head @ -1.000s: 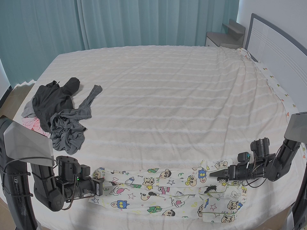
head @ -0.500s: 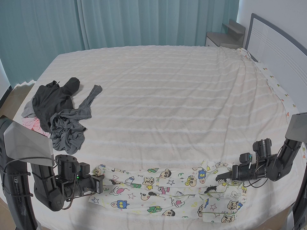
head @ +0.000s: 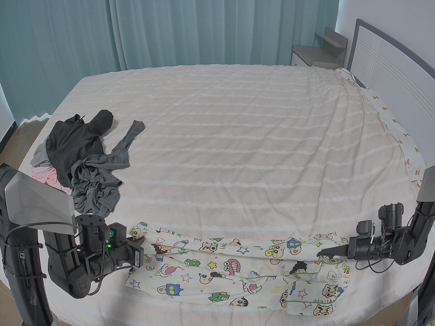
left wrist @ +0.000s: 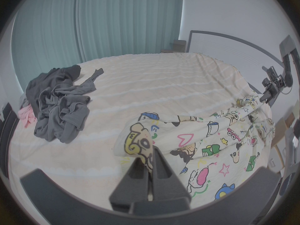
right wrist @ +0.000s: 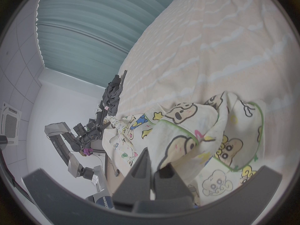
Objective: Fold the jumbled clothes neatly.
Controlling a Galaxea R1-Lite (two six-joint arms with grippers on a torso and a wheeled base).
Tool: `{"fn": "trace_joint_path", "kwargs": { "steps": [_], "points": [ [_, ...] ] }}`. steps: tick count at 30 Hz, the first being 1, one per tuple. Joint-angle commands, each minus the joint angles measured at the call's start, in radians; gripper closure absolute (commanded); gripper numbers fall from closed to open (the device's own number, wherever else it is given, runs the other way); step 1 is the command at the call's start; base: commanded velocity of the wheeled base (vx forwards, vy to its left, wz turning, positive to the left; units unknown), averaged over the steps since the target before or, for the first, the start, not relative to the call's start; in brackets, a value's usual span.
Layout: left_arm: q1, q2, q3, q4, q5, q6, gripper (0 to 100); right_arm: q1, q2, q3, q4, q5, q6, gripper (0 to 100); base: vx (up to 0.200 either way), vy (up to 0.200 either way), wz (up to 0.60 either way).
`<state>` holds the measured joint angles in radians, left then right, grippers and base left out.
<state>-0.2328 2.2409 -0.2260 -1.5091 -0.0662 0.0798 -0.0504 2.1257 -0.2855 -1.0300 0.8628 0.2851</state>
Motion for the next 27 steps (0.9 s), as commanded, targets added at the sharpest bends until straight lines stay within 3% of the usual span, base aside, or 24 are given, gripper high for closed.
{"fn": "trace_joint_path", "kwargs": {
  "steps": [1, 11, 19, 27],
  "points": [
    [0.003, 0.003, 0.013, -0.008, 0.003, 0.04, 100, -0.014, 0.003, 0.063, -0.027, 0.009, -0.012, 100, 0.0, 0.0, 0.0],
    [0.001, 0.059, 0.05, -0.011, 0.003, 0.11, 100, -0.016, 0.048, 0.117, -0.028, 0.018, -0.075, 100, 0.0, 0.0, 0.0],
    [-0.003, 0.14, 0.04, -0.043, 0.042, 0.12, 100, -0.016, 0.105, 0.166, -0.03, 0.005, -0.225, 100, 0.0, 0.0, 0.0],
    [-0.007, 0.16, 0.048, -0.045, 0.039, 0.107, 100, -0.016, 0.105, 0.174, -0.03, -0.039, -0.231, 100, 0.0, 0.0, 0.0]
  ]
}}
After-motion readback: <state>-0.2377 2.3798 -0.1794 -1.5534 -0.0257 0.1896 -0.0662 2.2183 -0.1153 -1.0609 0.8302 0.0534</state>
